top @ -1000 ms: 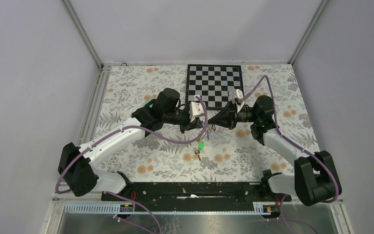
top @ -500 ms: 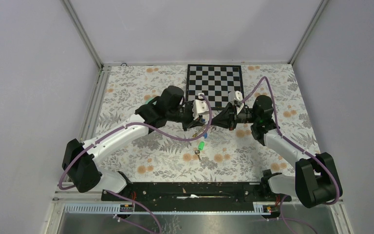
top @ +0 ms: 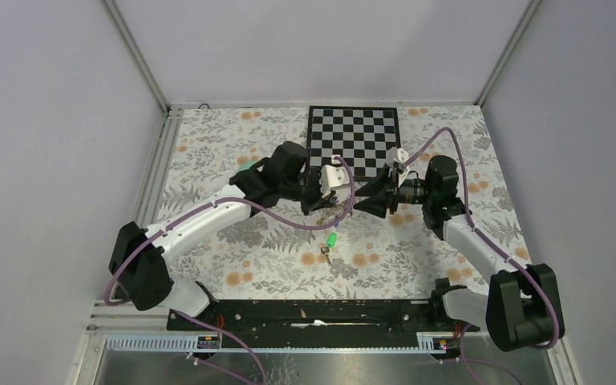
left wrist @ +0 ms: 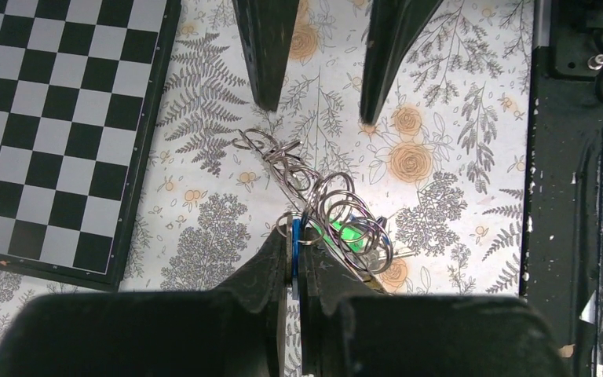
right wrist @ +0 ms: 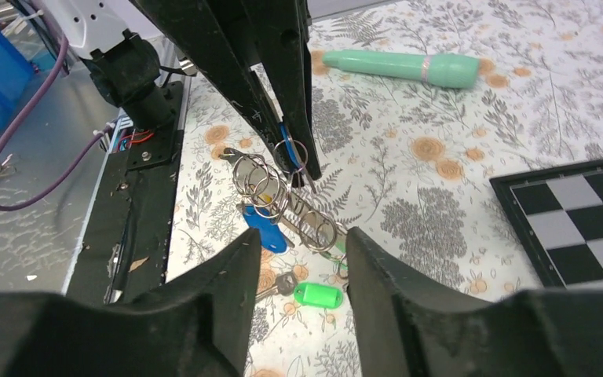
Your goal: Put the keys on the keyring
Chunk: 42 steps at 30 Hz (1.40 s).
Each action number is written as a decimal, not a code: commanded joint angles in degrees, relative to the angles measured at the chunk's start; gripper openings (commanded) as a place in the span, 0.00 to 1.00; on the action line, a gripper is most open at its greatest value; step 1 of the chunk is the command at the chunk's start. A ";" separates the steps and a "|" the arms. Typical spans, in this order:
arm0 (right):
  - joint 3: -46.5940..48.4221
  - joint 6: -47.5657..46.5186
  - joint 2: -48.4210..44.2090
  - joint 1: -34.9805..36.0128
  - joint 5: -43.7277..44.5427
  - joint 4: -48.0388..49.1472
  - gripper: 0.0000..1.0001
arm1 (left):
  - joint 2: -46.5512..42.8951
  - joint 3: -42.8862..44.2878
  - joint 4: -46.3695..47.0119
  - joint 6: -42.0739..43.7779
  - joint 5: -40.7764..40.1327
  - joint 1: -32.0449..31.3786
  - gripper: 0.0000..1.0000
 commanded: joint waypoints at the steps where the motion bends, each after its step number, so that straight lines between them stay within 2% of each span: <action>1: 2.58 -1.66 -3.37 -3.02 0.23 -6.54 0.54 | 2.27 4.08 1.37 1.57 -2.05 0.10 0.00; 3: 4.18 -4.16 -4.11 -3.90 1.73 -12.43 0.58 | 4.29 5.45 0.50 1.20 -3.17 0.12 0.00; 7: 6.55 -10.93 -5.71 -5.30 7.23 -23.90 0.61 | 9.39 8.45 -0.22 -1.46 -2.45 -0.13 0.00; 15: 6.51 -12.54 -6.31 -6.99 21.35 -26.50 0.64 | 16.79 9.49 1.79 -6.52 -4.32 -1.44 0.00; 28: 5.05 -14.21 -5.97 -7.54 22.38 -26.33 0.65 | 16.74 0.43 -2.57 -1.24 -13.94 3.27 0.00; 42: 4.46 -14.97 -5.58 -7.52 20.78 -26.26 0.67 | 19.72 -0.90 -7.43 4.01 -23.27 7.33 0.10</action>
